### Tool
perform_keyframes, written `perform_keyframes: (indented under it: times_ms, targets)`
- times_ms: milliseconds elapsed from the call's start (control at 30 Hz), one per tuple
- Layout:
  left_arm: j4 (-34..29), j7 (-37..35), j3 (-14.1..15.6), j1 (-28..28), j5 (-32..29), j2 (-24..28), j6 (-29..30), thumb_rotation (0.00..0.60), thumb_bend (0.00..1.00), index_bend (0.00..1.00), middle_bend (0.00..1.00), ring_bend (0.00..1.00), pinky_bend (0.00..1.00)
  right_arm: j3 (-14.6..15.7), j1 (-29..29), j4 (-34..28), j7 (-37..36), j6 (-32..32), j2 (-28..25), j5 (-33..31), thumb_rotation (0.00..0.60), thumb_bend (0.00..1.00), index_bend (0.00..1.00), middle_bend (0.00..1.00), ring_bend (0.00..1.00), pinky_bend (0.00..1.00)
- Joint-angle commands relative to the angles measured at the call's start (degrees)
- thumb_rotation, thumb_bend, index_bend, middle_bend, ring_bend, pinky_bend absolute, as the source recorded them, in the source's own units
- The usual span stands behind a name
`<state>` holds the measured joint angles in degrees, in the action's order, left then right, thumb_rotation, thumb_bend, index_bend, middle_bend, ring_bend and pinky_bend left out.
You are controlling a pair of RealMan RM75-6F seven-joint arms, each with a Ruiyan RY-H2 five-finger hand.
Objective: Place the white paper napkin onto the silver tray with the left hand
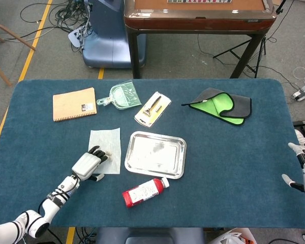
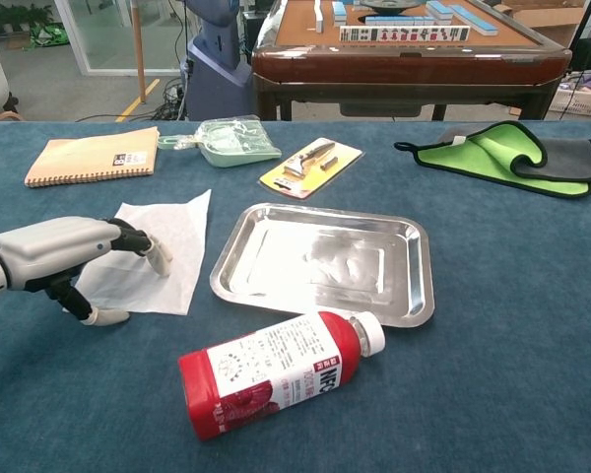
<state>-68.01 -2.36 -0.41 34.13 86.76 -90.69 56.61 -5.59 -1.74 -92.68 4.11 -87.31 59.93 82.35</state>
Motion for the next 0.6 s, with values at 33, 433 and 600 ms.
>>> perform_keyframes:
  times_ms: [33, 433, 600]
  targets:
    - [1.0, -0.7, 0.0, 0.0, 0.1, -0.3, 0.5, 0.6, 0.25, 0.33, 0.2, 0.2, 0.07, 0.0, -0.1, 0.0, 0.0, 0.2, 0.1, -0.1, 0.6, 0.05, 0.2, 0.26, 0.14, 0.14]
    - [3.8, -3.5, -0.3, -0.1, 0.3, -0.6, 2.1, 0.6, 0.33, 0.38, 0.2, 0.21, 0.07, -0.1, -0.4, 0.2, -0.1, 0.6, 0.3, -0.1, 0.6, 0.05, 0.2, 0.26, 0.14, 0.14]
    - [5.0, -4.5, -0.6, -0.1, 0.5, -1.0, 3.1, 0.6, 0.37, 0.41, 0.21, 0.21, 0.07, -0.1, -0.2, 0.1, -0.2, 0.3, 0.2, 0.0, 0.6, 0.05, 0.2, 0.26, 0.14, 0.14]
